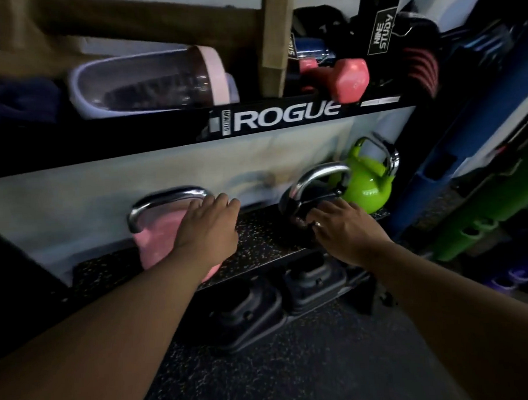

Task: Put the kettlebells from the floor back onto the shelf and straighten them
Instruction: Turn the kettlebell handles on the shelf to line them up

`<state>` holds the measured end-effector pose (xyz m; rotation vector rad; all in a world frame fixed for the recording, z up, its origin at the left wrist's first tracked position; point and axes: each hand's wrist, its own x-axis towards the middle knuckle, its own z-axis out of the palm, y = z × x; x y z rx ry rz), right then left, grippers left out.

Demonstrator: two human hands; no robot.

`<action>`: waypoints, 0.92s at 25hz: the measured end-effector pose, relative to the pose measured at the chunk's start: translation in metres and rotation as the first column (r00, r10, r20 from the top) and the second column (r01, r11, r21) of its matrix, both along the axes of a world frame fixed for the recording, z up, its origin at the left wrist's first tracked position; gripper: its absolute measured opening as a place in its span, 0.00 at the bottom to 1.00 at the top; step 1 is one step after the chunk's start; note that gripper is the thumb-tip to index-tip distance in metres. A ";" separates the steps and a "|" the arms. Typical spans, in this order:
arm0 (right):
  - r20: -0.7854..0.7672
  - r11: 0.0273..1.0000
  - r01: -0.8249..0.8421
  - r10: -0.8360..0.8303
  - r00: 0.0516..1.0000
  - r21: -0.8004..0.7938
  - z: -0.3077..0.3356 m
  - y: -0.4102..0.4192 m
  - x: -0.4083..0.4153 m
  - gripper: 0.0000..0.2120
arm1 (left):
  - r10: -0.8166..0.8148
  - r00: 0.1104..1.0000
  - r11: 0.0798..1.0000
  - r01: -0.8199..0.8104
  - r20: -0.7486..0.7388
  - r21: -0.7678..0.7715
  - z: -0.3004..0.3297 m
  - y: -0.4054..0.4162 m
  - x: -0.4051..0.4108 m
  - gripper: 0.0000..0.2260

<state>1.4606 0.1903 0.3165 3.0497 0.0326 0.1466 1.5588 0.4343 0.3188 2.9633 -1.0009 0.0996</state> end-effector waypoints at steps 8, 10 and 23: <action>0.001 0.974 0.198 -0.199 0.980 0.112 -0.015 -0.131 0.094 0.23 | 0.057 0.981 0.974 -0.096 -0.187 -0.207 -0.032 -0.156 0.071 0.23; -0.032 0.970 0.201 -0.198 0.980 0.140 -0.026 -0.143 0.112 0.24 | 0.068 0.954 0.945 -0.156 -0.293 -0.288 -0.039 -0.190 0.077 0.25; -0.151 0.426 0.211 -0.171 0.974 0.880 -0.059 -0.184 0.140 0.25 | 0.282 0.502 0.094 -0.862 -0.817 -0.497 -0.074 -0.296 0.033 0.34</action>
